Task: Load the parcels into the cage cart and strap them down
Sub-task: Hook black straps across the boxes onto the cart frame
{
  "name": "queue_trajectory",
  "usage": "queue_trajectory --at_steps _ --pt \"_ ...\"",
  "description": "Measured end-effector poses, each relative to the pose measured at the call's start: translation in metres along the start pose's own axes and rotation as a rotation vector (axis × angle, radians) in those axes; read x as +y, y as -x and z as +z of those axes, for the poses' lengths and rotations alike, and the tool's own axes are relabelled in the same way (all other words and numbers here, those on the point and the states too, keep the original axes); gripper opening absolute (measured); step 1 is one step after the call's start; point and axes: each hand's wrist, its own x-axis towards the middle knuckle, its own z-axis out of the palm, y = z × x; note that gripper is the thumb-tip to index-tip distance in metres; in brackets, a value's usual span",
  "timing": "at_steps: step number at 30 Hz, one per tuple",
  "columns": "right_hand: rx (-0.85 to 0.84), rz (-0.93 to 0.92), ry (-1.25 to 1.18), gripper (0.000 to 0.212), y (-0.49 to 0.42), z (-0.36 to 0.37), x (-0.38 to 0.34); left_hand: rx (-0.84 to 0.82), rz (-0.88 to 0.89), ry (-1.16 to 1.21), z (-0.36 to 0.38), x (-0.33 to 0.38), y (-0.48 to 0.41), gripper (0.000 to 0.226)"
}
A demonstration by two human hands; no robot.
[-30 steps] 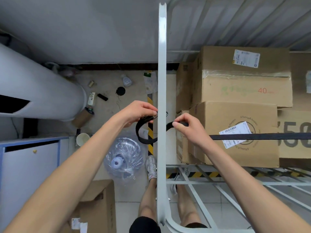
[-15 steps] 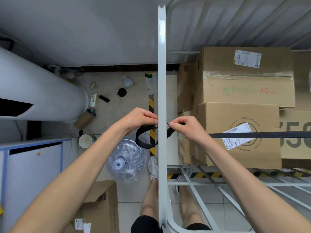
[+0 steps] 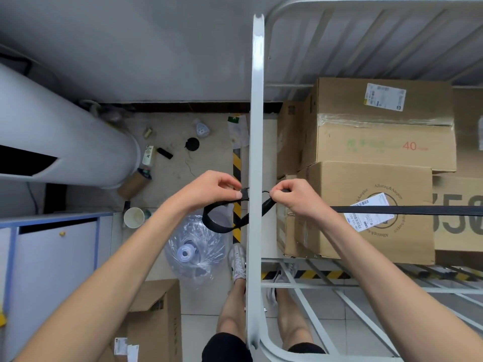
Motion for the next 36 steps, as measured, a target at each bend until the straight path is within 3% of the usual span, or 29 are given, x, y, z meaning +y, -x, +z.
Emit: queue_trajectory --at_steps 5,9,13,15,17,19,22,25,28,32,36 --pt "0.046 0.013 -0.012 0.020 0.008 -0.028 0.007 -0.041 -0.036 -0.220 -0.021 0.001 0.023 0.015" --pt "0.103 0.039 -0.048 0.017 0.031 -0.062 0.021 0.012 -0.065 -0.246 -0.016 0.001 0.044 0.037" --pt "0.087 0.042 -0.111 0.016 0.069 -0.074 0.025 0.253 0.109 -0.140 0.028 0.027 0.063 0.027" --pt "0.050 0.031 -0.130 0.015 0.090 -0.070 0.025 0.301 0.259 -0.223 0.064 0.051 0.063 0.032" --pt "0.042 -0.001 -0.134 0.016 0.109 -0.068 0.024 0.251 0.358 -0.442 0.099 0.076 0.054 0.044" --pt "0.056 -0.046 -0.123 0.023 0.129 -0.073 0.026 0.116 0.321 -0.649 0.126 0.098 0.043 0.048" --pt "0.053 -0.066 -0.091 0.036 0.155 -0.085 0.035 -0.025 0.216 -0.797 0.146 0.116 0.039 0.026" --pt "0.018 -0.067 -0.085 0.029 0.179 -0.097 0.046 0.016 0.186 -0.801 0.157 0.120 0.058 0.020" --pt "-0.046 -0.092 -0.058 0.014 0.199 -0.097 0.054 0.112 0.106 -0.644 0.160 0.119 0.102 0.019" --pt "-0.106 -0.114 0.065 0.021 0.223 -0.089 0.063 0.242 0.081 -0.431 0.183 0.119 0.174 0.022" --pt "-0.088 -0.142 0.242 0.035 0.240 -0.090 0.069 0.283 0.224 -0.531 0.240 0.134 0.222 0.024"
